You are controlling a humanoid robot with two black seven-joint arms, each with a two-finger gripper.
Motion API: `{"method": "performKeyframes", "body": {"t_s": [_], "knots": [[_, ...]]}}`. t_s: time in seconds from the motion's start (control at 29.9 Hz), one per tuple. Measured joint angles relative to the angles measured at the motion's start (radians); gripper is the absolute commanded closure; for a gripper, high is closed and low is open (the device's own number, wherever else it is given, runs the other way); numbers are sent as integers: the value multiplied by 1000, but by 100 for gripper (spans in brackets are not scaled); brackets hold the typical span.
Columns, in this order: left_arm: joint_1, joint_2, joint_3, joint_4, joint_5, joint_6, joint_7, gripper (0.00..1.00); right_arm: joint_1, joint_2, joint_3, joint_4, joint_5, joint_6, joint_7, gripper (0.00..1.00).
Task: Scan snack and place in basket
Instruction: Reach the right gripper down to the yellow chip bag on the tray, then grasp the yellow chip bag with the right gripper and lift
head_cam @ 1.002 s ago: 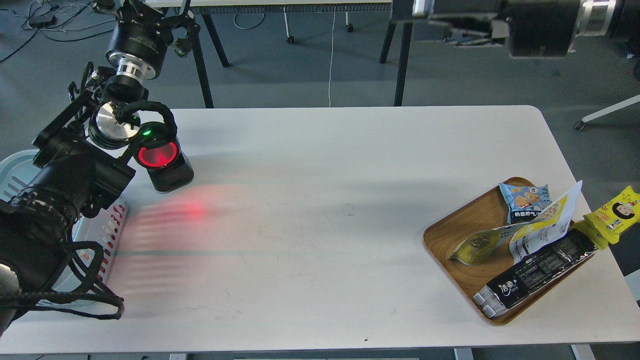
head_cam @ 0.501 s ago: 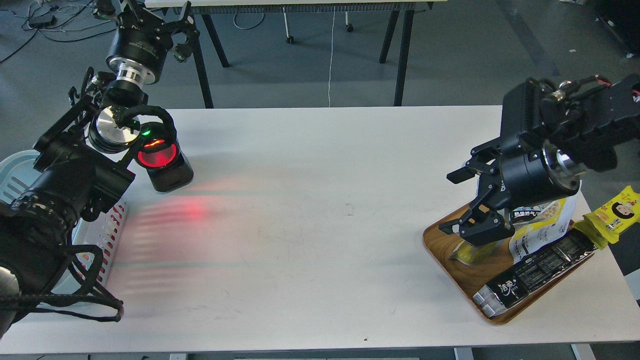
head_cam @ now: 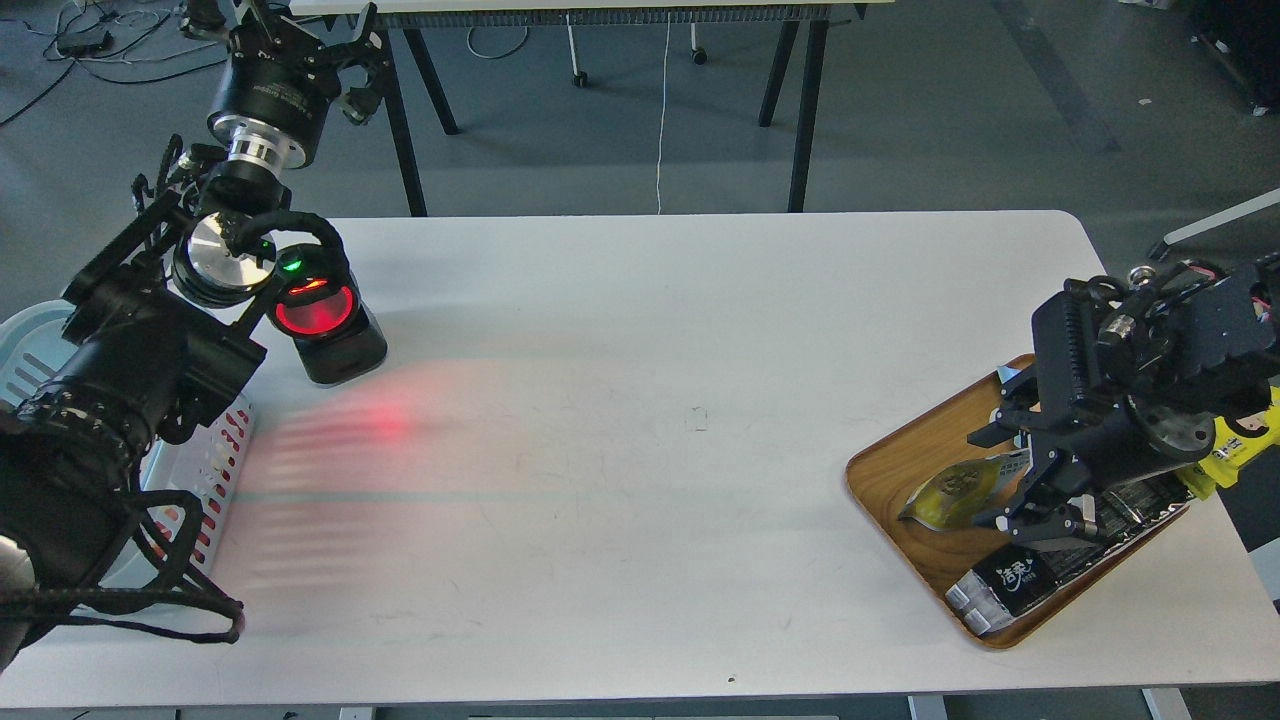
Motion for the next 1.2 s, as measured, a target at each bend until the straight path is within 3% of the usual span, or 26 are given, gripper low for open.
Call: {"method": "performKeyframes", "body": {"t_s": [0.2,0.3,0.4,0.97,1.2], "knots": [[2,0,0,0,0,0,0,0,-25,11,4,-38,3,0,0,70],[2,-2,0,0,0,0,0,0,-37,15,4,-69,3,0,0,89],[2,-4,0,0,0,0,0,0,-44,24,5,-94,4,0,0,100],[2,-5,2,2,1,0,0,0,64,35,77,-97,165,-7,0,100],[0,-5,3,2,2,0,0,0,150,147,111,-101,327,-1,0,100]]}}
